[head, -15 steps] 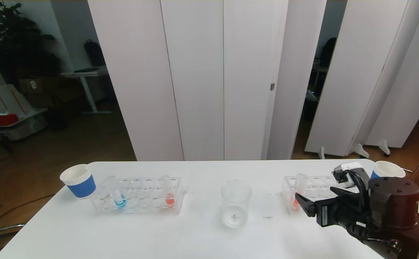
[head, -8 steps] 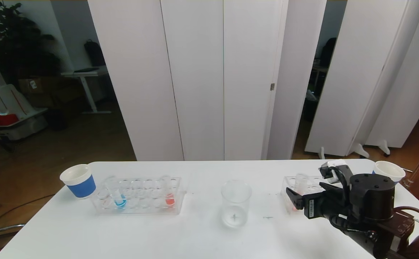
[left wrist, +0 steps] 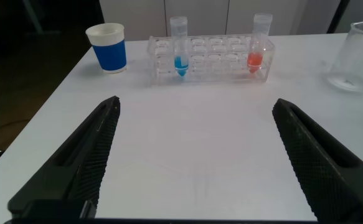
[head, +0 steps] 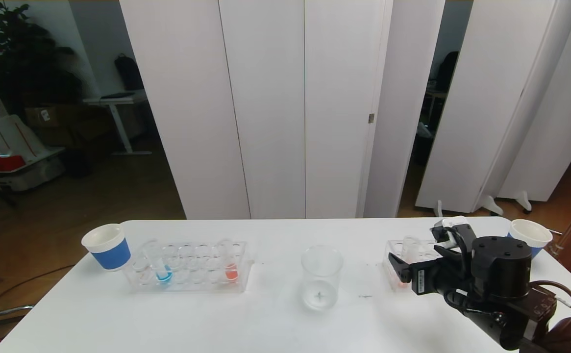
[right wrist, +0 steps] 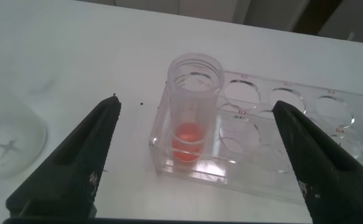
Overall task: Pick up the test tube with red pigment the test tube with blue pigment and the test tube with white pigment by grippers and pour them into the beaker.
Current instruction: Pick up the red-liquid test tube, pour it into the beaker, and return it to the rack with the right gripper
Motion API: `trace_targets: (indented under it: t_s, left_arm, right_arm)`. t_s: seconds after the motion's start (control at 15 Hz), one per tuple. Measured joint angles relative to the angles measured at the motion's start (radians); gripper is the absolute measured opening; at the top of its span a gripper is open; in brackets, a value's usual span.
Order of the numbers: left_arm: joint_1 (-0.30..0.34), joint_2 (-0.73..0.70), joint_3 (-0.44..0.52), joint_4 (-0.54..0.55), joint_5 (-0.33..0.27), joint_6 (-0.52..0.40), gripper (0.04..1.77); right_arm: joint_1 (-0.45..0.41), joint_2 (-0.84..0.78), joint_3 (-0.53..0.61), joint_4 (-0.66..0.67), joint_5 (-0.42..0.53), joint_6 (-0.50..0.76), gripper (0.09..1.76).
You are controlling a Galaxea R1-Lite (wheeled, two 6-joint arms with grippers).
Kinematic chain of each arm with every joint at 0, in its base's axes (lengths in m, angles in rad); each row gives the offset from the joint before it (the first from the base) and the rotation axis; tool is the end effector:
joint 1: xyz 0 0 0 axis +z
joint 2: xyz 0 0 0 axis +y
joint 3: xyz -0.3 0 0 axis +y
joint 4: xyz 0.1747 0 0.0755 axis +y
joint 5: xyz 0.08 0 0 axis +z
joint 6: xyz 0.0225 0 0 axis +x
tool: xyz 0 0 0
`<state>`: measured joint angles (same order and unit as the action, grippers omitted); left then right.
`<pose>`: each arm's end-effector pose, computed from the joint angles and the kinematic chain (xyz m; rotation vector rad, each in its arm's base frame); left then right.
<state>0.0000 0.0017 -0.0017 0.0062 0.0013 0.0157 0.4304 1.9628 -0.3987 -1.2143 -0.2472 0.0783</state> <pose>-0.0228 0.0000 0.0754 0.0157 0.0062 0.0013 0.2631 0.1147 0.0682 -0.0390 0.3370 0.1682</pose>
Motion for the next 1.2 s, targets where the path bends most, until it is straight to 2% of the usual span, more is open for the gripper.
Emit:
trace_targets:
  t_s: [0.6, 0.67, 0.73, 0.87, 0.93, 1.0, 1.07, 1.2]
  left_arm:
    - [0.000, 0.000, 0.000, 0.000, 0.000, 0.000, 1.75]
    - [0.000, 0.000, 0.000, 0.000, 0.000, 0.000, 1.75]
    - [0.000, 0.000, 0.000, 0.000, 0.000, 0.000, 1.75]
    - [0.000, 0.000, 0.000, 0.000, 0.000, 0.000, 1.75]
    - [0.000, 0.000, 0.000, 0.000, -0.001, 0.000, 1.75]
    - [0.000, 0.000, 0.000, 0.000, 0.000, 0.000, 1.75]
    - [0.000, 0.000, 0.000, 0.000, 0.000, 0.000, 1.75]
    - [0.000, 0.000, 0.000, 0.000, 0.000, 0.000, 1.75]
  right_arm:
    - [0.003, 0.021, -0.030, -0.003, -0.001, -0.023, 1.75]
    - [0.003, 0.023, -0.032, -0.003, 0.000, -0.023, 1.68]
    - [0.003, 0.025, -0.035, -0.003, 0.000, -0.022, 1.46]
    - [0.003, 0.029, -0.041, -0.003, 0.000, -0.019, 0.61]
    - [0.003, 0.031, -0.044, -0.003, 0.000, -0.018, 0.41]
    - [0.003, 0.035, -0.047, -0.003, 0.000, -0.016, 0.43]
    - [0.001, 0.039, -0.049, -0.003, 0.000, -0.016, 0.60]
    - [0.001, 0.046, -0.050, -0.006, -0.001, -0.015, 0.59]
